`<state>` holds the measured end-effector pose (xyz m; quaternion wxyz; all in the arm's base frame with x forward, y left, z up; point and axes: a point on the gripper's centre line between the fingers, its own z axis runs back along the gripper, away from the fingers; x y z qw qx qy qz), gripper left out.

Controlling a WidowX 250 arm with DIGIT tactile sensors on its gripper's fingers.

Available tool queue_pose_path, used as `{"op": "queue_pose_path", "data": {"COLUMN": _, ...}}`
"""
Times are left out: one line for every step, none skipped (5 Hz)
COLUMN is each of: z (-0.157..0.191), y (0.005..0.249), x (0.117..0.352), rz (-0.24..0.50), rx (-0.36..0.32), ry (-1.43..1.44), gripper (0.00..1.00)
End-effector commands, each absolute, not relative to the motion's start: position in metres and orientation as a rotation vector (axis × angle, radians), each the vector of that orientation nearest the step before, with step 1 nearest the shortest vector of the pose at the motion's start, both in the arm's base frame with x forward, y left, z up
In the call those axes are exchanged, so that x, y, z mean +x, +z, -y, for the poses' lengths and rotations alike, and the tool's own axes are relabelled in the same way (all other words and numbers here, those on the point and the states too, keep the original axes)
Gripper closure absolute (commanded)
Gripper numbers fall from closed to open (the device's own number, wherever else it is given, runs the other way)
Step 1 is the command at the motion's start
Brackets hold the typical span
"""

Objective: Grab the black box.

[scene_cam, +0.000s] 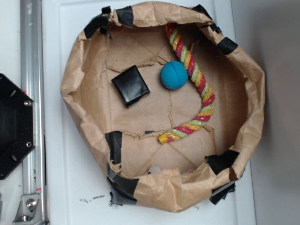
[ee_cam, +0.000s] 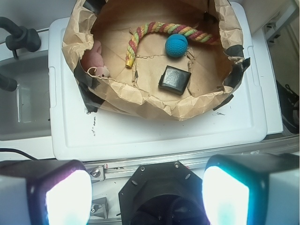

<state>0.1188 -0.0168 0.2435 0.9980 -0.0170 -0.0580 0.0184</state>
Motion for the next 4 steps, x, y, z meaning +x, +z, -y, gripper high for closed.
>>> {"op": "queue_pose_path", "data": {"z": 0.017, "y": 0.243, "x": 0.119, "rz": 0.116, "rx": -0.034, "ry": 0.037, "gripper": 0.00}}
{"op": "queue_pose_path", "data": {"z": -0.002, "y": 0.230, "x": 0.169, "rz": 0.074, "rx": 0.152, "ry": -0.149, "gripper": 0.00}}
{"op": "queue_pose_path", "data": {"z": -0.016, "y": 0.183, "x": 0.221, "rz": 0.009, "rx": 0.229, "ry": -0.411, "gripper": 0.00}}
{"op": "queue_pose_path", "data": {"z": -0.012, "y": 0.147, "x": 0.243, "rz": -0.037, "rx": 0.235, "ry": -0.661, "gripper": 0.00}}
